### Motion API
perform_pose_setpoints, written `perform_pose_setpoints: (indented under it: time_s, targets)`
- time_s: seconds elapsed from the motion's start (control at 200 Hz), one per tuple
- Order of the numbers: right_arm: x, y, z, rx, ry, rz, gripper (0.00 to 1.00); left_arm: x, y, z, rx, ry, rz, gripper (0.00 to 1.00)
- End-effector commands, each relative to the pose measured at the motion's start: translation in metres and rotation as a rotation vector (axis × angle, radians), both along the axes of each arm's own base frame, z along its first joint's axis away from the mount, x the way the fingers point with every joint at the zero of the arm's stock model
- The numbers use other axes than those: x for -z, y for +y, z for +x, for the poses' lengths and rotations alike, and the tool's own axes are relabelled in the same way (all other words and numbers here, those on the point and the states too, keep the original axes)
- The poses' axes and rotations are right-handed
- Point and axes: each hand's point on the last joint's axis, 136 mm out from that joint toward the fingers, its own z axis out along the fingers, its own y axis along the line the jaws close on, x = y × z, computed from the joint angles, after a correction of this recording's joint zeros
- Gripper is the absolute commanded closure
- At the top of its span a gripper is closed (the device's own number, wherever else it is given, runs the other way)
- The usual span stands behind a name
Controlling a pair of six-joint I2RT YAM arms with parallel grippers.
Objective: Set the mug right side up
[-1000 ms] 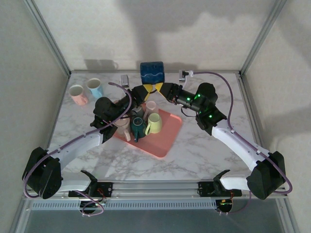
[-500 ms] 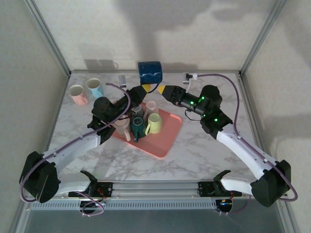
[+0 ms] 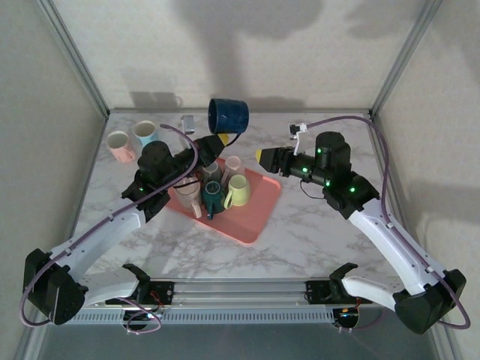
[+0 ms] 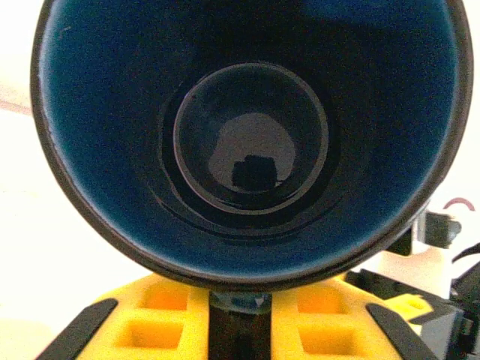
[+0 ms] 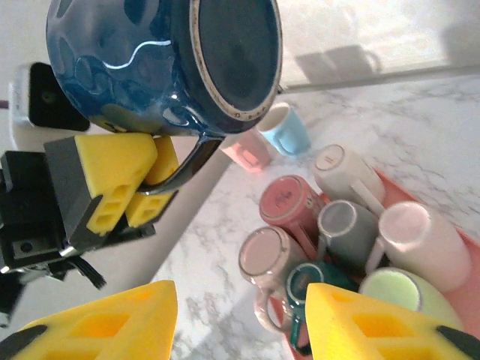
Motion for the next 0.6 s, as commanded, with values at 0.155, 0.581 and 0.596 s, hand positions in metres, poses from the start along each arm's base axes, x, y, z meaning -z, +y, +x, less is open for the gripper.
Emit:
perform_pose_setpoints:
  time_s: [0.155, 0.581, 0.596]
  targets:
    - [0.011, -0.016, -0.002, 0.025, -0.024, -0.151, 0.50, -0.025, 0.038, 0.013, -0.175, -0.046, 0.175, 1.00]
    - [0.026, -0.010, 0.001, 0.005, 0.045, -0.174, 0.49, 0.013, 0.124, 0.053, -0.461, 0.183, 0.294, 1.00]
    - [0.026, -0.009, 0.001, 0.003, 0.046, -0.176, 0.49, 0.014, 0.128, 0.054, -0.474, 0.189, 0.309, 1.00]
